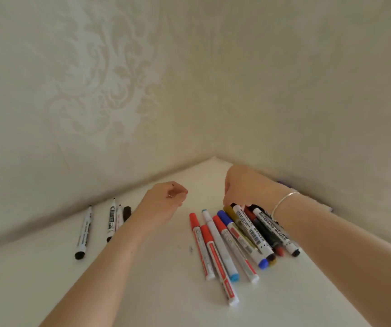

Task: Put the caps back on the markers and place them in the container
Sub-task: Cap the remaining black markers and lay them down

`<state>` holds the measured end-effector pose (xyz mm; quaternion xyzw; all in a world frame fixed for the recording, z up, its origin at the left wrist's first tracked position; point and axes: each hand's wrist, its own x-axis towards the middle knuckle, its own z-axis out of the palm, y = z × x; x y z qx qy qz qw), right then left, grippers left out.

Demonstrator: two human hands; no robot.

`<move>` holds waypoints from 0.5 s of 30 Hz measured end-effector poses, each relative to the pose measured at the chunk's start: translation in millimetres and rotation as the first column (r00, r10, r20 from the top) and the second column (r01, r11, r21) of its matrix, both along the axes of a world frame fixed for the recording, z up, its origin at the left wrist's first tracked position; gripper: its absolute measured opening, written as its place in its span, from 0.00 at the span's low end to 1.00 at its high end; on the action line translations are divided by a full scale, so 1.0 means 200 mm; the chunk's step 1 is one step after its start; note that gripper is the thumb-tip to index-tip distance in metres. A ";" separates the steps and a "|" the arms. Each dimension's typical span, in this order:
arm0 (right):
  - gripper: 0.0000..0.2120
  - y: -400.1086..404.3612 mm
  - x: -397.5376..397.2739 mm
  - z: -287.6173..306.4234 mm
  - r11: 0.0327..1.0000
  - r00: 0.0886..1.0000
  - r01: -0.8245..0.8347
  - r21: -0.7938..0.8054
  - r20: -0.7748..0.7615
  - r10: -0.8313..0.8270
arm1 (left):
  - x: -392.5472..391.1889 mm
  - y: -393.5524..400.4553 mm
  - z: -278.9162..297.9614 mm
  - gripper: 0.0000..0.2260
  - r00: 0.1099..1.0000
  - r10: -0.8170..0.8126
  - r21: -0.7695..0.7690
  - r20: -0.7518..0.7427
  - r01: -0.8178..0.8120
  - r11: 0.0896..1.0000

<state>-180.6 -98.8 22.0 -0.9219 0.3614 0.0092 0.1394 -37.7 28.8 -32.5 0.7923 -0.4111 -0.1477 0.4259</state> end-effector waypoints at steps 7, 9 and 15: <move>0.10 -0.01 -0.02 -0.14 0.994 0.998 -0.041 -0.102 -0.058 0.035 | 0.08 -0.02 -0.09 0.11 0.963 0.154 0.171 0.219 -0.193 0.966; 0.12 -0.02 -0.02 -0.14 0.995 0.997 -0.045 -0.084 -0.068 0.039 | 0.10 -0.02 -0.10 0.13 0.956 0.163 0.194 0.243 -0.212 0.958; 0.13 0.00 0.04 -0.12 0.992 0.993 -0.063 -0.111 -0.107 0.051 | 0.14 -0.01 -0.11 0.13 0.958 0.167 0.191 0.234 -0.214 0.958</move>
